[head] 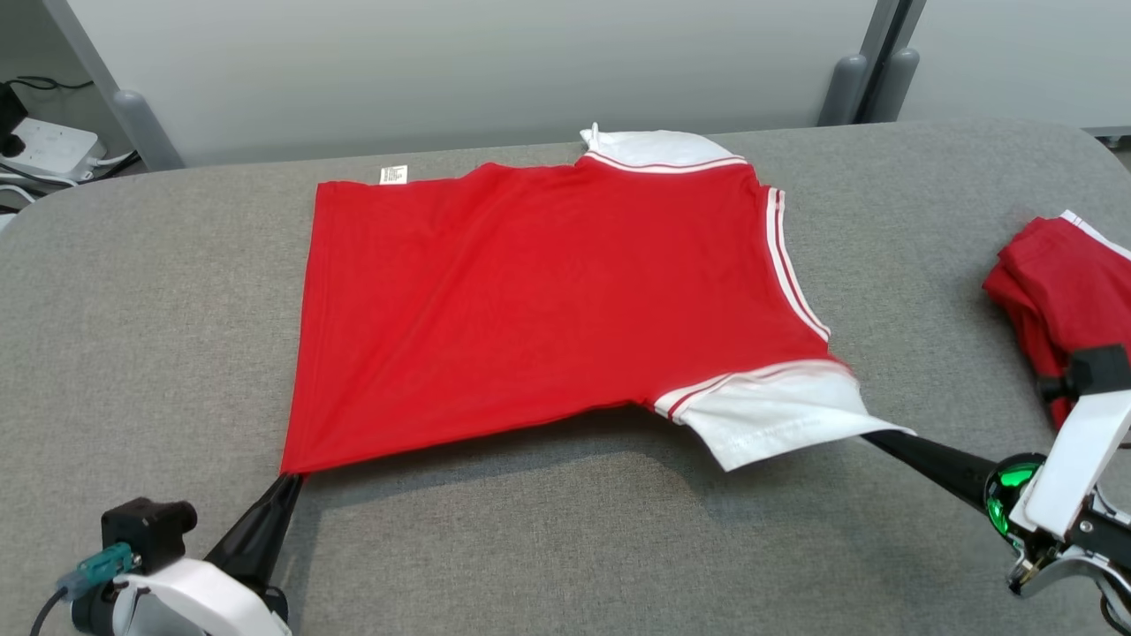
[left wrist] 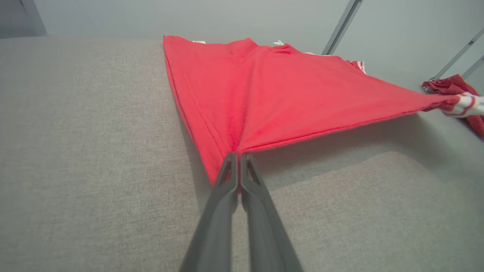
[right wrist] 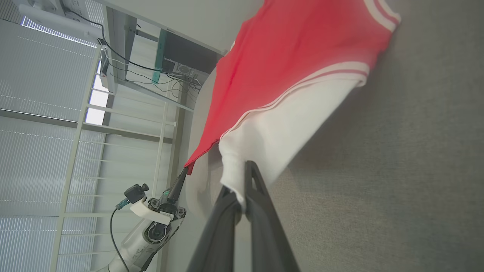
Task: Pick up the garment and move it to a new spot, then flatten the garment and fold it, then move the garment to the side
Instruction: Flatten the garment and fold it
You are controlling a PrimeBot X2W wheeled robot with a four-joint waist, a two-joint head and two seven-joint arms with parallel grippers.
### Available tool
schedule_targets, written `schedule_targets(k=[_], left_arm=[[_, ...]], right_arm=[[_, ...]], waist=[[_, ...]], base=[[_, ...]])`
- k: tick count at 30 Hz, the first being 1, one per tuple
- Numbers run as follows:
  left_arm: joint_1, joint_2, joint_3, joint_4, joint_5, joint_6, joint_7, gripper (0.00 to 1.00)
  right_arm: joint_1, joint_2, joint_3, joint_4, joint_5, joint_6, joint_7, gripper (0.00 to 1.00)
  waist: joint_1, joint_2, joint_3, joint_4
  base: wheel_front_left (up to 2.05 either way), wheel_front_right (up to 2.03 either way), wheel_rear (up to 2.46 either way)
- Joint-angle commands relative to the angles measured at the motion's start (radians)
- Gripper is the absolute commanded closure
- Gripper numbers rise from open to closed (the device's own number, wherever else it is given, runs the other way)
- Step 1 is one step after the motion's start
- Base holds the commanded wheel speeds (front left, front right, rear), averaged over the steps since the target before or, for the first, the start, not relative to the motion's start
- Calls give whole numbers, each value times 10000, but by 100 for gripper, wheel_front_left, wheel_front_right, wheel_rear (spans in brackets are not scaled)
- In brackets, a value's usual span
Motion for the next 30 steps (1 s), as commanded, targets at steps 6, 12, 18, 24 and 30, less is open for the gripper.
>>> schedule_targets(k=[6, 12, 18, 24, 30], left_arm=[[479, 166, 846, -286, 401, 0, -133, 100], [857, 248, 1137, -481, 530, 0, -133, 100], [1081, 363, 1376, -645, 668, 0, -133, 100], [988, 132, 1324, -538, 749, 0, -133, 100], [645, -168, 1286, -547, 1059, 0, -133, 0]], right_arm=[[626, -336, 50, -605, 282, 46, 37, 100], [1091, -487, 64, -867, 384, 46, 174, 100], [1490, -658, -9, -1209, 540, 46, 267, 100], [1562, -627, 221, -943, 397, 46, 339, 100], [1231, -383, 388, -515, -221, 46, -97, 0]], waist=[[0, 0, -230, 69], [0, 0, -280, 108], [0, 0, -157, 158], [0, 0, -6, 151], [0, 0, 161, 186]], base=[[0, 0, 0], [0, 0, 0], [0, 0, 0], [0, 0, 0], [0, 0, 0]])
